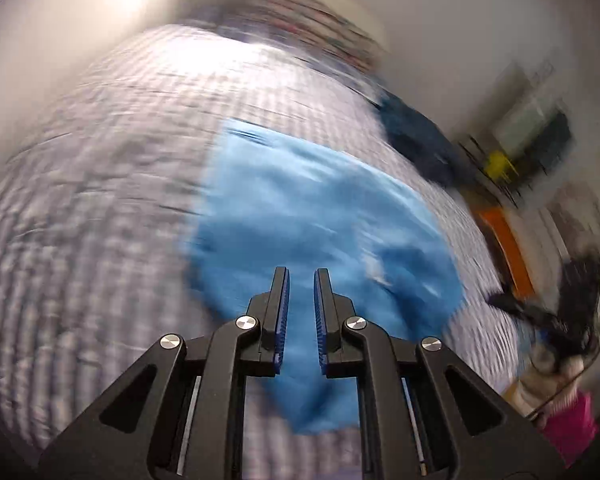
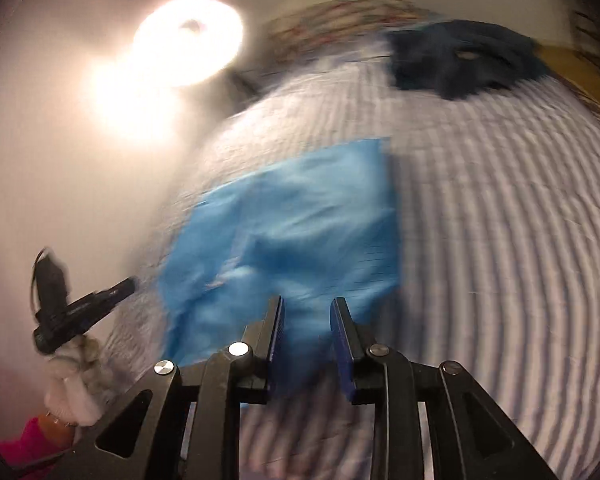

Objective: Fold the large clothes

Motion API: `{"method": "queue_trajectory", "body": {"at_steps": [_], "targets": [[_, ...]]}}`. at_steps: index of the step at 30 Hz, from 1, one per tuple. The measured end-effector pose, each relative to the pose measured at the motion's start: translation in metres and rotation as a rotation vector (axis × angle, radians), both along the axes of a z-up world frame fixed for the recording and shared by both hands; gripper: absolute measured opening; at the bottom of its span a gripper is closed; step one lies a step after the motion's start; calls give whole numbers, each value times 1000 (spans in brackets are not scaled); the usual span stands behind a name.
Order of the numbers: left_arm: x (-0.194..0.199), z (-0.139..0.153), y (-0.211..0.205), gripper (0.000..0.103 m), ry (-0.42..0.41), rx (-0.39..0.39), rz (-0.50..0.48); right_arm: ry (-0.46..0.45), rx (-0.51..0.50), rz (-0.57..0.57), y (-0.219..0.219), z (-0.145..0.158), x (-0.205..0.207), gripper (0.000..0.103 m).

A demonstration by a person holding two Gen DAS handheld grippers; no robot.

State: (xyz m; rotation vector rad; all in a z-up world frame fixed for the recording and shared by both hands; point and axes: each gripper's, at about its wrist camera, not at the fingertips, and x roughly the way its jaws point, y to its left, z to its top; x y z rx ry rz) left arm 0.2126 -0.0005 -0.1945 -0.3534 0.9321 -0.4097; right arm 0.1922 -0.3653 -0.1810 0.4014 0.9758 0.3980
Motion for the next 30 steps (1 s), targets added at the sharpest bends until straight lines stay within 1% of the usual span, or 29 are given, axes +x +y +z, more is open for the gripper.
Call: {"method": "queue_trajectory", "body": {"at_steps": [1,2,4,7,8,10,11,12,13,14,15,16,18,19,22,24,26,27,29,30], "targets": [[-1,-1,-20,9,4,-3,-75,-3,4,31,12,2,-3,26],[1,-3,-31,9,11,3,-112,-3,7,65,23,1,-2,26],[4,-13,-62,9,41,40,-199,7,-7,102,40,-6,-1,26],[14,-33,-85,9,77,84,-220,22,-31,146,59,-16,0,26],[22,-43,-88,9,107,93,-228,27,-33,157,63,-19,1,26],[30,-68,-97,9,206,99,-252,44,-37,175,64,-26,6,26],[30,-80,-101,9,235,138,-270,55,-53,180,65,-32,11,26],[28,-84,-101,9,212,161,-273,66,-68,184,64,-36,10,26],[26,-83,-101,9,203,167,-280,81,-83,195,65,-41,10,26],[26,-80,-101,9,213,168,-279,88,-99,207,66,-45,12,26],[25,-75,-98,9,208,156,-270,89,-113,214,68,-46,13,26],[21,-65,-94,9,181,139,-258,85,-119,219,68,-45,12,25],[17,-48,-86,9,139,126,-249,69,-89,218,60,-39,8,26],[13,-35,-80,9,103,114,-237,53,-74,207,56,-35,6,26],[11,-7,-61,9,13,110,-183,12,-23,155,44,-28,10,28],[17,0,-51,9,-12,119,-144,-2,-8,134,42,-26,19,28],[28,-4,-41,9,14,97,-103,-22,-10,127,48,-25,31,27],[34,-9,-37,9,21,101,-92,-22,-13,131,53,-27,39,28],[40,-28,-34,9,45,157,-92,-12,-38,151,68,-34,51,28],[41,-38,-30,9,71,163,-105,1,-49,167,75,-39,54,28]]}}
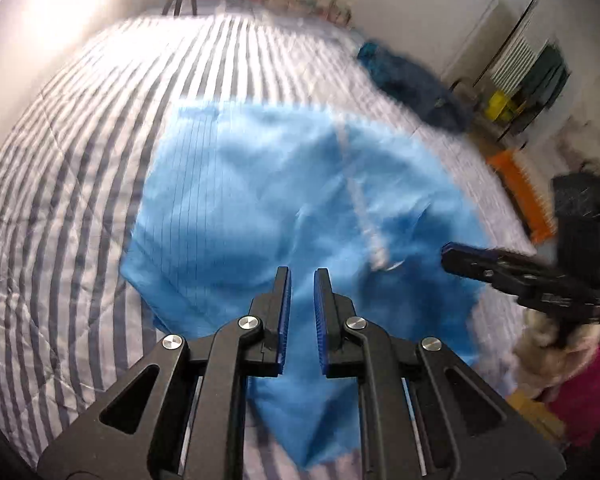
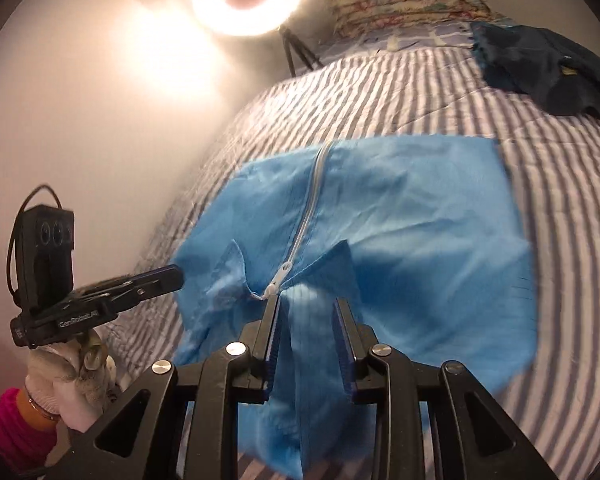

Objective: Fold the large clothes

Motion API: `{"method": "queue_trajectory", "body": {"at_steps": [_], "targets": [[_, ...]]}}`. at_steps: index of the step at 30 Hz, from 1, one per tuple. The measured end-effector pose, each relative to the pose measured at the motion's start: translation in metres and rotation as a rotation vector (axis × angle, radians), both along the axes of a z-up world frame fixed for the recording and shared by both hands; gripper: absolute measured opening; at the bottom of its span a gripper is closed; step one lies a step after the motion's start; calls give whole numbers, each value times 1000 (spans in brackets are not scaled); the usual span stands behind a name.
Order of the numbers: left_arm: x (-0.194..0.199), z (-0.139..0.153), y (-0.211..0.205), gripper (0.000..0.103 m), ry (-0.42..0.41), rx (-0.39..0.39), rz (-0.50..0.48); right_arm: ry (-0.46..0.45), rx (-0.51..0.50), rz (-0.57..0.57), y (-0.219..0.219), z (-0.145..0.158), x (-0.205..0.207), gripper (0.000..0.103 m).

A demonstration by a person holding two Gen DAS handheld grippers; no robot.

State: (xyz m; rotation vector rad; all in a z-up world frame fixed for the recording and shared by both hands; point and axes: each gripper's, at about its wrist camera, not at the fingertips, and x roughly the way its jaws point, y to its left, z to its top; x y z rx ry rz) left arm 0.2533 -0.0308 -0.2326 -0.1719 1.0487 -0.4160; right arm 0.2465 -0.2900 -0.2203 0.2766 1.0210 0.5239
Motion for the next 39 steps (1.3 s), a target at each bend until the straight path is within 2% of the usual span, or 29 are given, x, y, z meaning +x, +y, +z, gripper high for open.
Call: {"method": "queue_trajectory", "body": {"at_steps": [1,2,3,5,7,8,11,15,17,19,24,29,32,35,39], "targets": [[2,-17,-4,9,50,12,-28,16,-11,21,6,-6,1,28],[3,-27,-9,9,67,38,-39,37,-38,52,14,-14,0,28],[0,-32,-10,9,63,64,-51,47,-78,73,19,-19,-4,28],[-6,-26,-7,9,48,53,-46,47,-156,102,25,-23,-11,28],[-19,-10,4,9,35,-14,-33,45,-139,108,19,-15,-20,31],[-25,-4,7,10,22,-29,-42,51,-109,102,12,-7,-28,36],[-50,14,12,22,1,-47,-103,35,-46,107,-3,15,-54,39],[-65,18,3,23,18,-49,-177,96,90,138,-7,20,-92,37],[-62,14,-11,23,27,-35,-192,97,63,177,7,12,-109,33],[-57,10,-24,23,52,-46,-212,93,-5,220,26,-1,-121,29],[-42,-9,-44,23,141,-42,-261,78,-84,224,54,-28,-110,27],[-49,-29,-55,23,195,-29,-325,-57,-135,89,52,-18,-96,27],[-62,-41,-62,23,190,19,-364,-11,-173,107,46,-26,-94,27],[-67,-40,-63,23,165,32,-376,15,-218,153,34,-23,-109,27],[-67,-41,-68,23,162,46,-401,-21,-115,155,15,8,-121,28]]}}
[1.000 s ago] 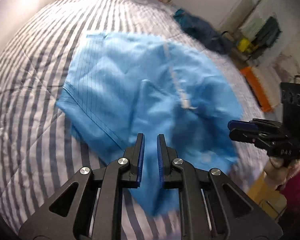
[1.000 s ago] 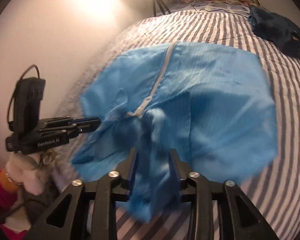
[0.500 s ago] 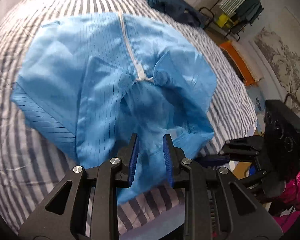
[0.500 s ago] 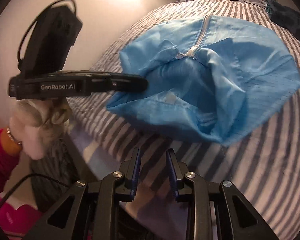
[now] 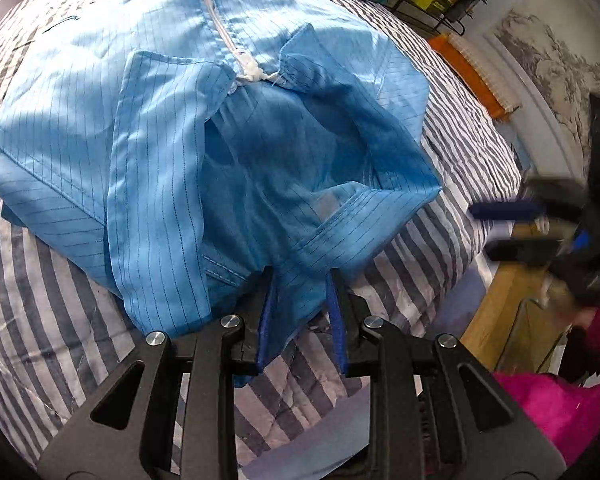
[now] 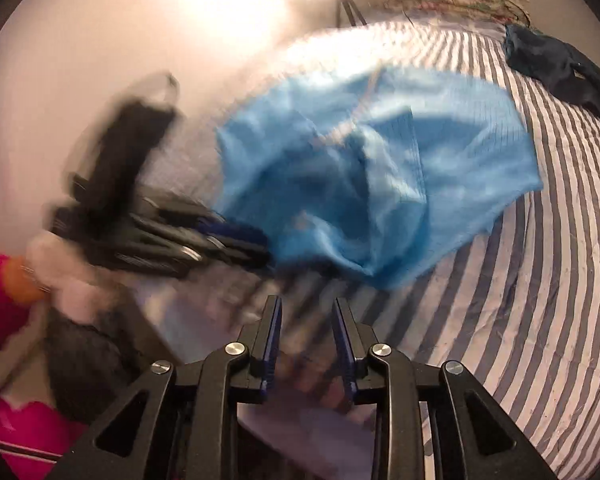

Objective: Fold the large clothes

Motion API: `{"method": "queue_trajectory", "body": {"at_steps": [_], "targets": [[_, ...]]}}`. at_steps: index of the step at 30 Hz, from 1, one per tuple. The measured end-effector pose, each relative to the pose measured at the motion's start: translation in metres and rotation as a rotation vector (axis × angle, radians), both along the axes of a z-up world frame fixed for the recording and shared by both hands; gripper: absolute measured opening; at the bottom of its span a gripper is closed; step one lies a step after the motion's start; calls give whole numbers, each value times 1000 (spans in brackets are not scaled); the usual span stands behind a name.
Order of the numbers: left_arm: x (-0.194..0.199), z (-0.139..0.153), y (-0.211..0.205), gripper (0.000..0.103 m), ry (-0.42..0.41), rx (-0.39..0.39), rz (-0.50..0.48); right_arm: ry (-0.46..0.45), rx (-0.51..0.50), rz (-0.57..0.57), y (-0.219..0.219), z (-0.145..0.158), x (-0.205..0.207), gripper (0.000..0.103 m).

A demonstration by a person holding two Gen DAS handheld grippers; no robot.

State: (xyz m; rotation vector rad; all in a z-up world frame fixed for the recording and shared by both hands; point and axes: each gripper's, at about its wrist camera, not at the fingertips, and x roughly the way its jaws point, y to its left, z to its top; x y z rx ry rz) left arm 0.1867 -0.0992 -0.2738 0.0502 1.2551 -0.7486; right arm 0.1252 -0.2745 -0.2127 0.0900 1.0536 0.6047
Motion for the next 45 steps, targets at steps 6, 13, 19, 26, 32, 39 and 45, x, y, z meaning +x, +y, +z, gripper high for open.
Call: {"method": "queue_trajectory", "body": {"at_steps": [6,13,19,26,32,39,45], "targets": [[-1,5,-3,23,-9,28,-11,-37,13,-22,17,-2,38,31],[0,47,47,23,-36,-114,105,42,-129,84,39,-43,20,30],[42,69,110,36,-85,-202,336,-31,29,-29,-10,5,25,49],[107,50,140,36,-73,-238,472,-128,6,-242,-66,20,85,50],[117,-5,128,35,-25,-96,445,-34,-54,-260,-66,-30,123,40],[111,10,151,36,-53,-138,442,42,-48,-238,-78,-43,112,40],[147,8,198,70,97,-387,595,-122,-57,-275,-106,-11,118,92]]}}
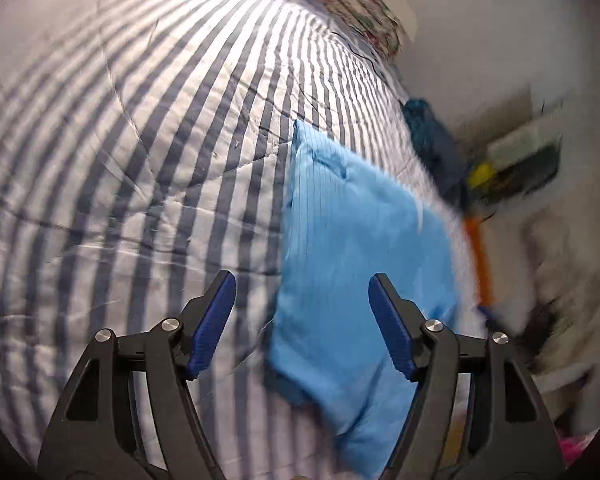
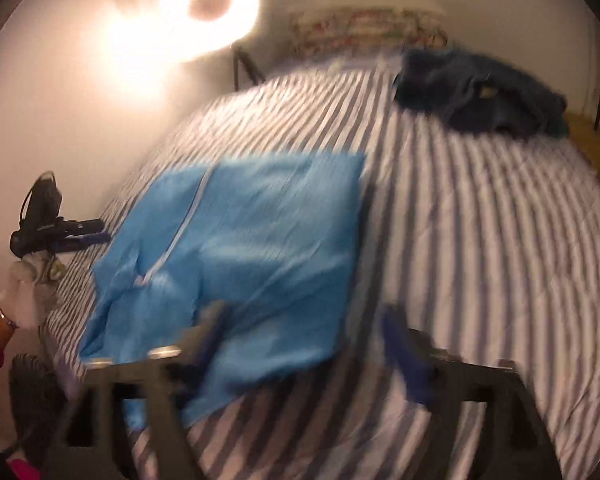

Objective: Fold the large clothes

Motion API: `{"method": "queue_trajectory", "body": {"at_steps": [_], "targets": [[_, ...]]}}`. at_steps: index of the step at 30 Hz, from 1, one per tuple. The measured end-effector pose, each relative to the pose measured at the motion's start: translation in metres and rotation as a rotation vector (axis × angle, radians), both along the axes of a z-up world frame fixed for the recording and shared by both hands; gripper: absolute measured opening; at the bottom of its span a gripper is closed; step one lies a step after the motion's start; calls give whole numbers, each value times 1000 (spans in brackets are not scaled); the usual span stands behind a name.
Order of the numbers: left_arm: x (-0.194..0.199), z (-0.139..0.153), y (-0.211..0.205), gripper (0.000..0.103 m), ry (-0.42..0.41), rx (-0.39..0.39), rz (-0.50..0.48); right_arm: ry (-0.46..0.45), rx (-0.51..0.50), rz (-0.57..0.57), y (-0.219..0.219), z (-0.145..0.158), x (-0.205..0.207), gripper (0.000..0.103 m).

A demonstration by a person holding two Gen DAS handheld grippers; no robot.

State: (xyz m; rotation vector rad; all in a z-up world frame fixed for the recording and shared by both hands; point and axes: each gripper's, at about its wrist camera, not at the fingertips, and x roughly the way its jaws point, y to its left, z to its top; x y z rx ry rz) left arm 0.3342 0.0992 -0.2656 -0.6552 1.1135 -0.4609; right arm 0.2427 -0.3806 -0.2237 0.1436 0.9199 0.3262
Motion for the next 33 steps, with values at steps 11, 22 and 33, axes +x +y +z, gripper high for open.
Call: {"method": "queue_trajectory", "body": {"at_steps": [11,22,33], "targets": [[33,-46,16,70,156,-221,-38,251,278,58,-30,-52,60,77],[70,-45,-32,42,142,-168,-105,309,552,94,-14,-86,87,56],[51,11,-94,6,-66,258,-160,281,287,106,24,-56,85,29]]}}
